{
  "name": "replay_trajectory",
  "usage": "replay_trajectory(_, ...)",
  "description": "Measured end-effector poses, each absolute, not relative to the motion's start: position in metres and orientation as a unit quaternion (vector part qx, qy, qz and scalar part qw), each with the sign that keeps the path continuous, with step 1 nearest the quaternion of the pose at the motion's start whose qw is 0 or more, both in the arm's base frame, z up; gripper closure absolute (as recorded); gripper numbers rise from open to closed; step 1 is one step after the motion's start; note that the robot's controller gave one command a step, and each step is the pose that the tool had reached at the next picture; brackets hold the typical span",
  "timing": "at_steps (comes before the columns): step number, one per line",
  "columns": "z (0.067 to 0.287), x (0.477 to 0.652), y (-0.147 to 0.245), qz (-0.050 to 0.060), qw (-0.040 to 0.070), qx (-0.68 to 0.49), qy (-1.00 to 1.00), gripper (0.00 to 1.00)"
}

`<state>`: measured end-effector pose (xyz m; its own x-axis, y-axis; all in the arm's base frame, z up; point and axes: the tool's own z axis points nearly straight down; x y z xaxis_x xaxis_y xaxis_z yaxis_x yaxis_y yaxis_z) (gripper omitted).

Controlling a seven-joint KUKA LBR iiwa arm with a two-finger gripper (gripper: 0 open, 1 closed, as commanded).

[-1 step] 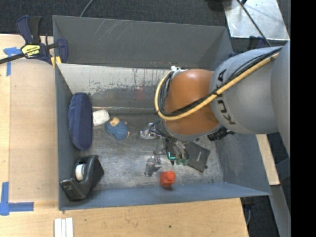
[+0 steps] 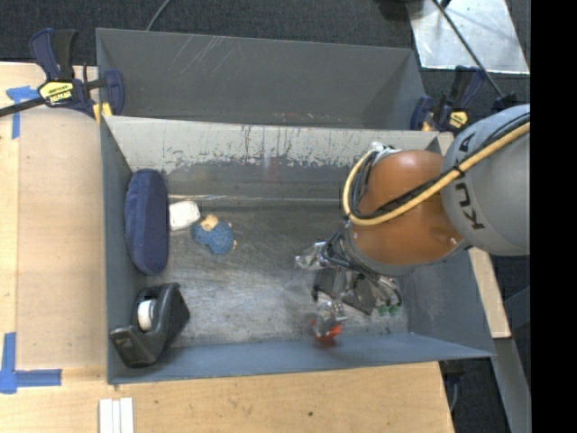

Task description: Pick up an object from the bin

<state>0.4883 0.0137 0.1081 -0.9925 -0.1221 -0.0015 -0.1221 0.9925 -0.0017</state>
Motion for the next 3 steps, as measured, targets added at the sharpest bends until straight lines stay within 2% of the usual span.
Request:
replay_trajectory(1, 0.073, 0.521, -0.044, 0.001, 0.003, -0.173, 0.985, 0.0)
replay_trajectory(2, 0.077, 0.526, -0.044, -0.001, 0.013, -0.172, 0.985, 1.0)
replay_trajectory(3, 0.259, 0.515, -0.003, -0.001, 0.006, -0.215, 0.977, 1.0)
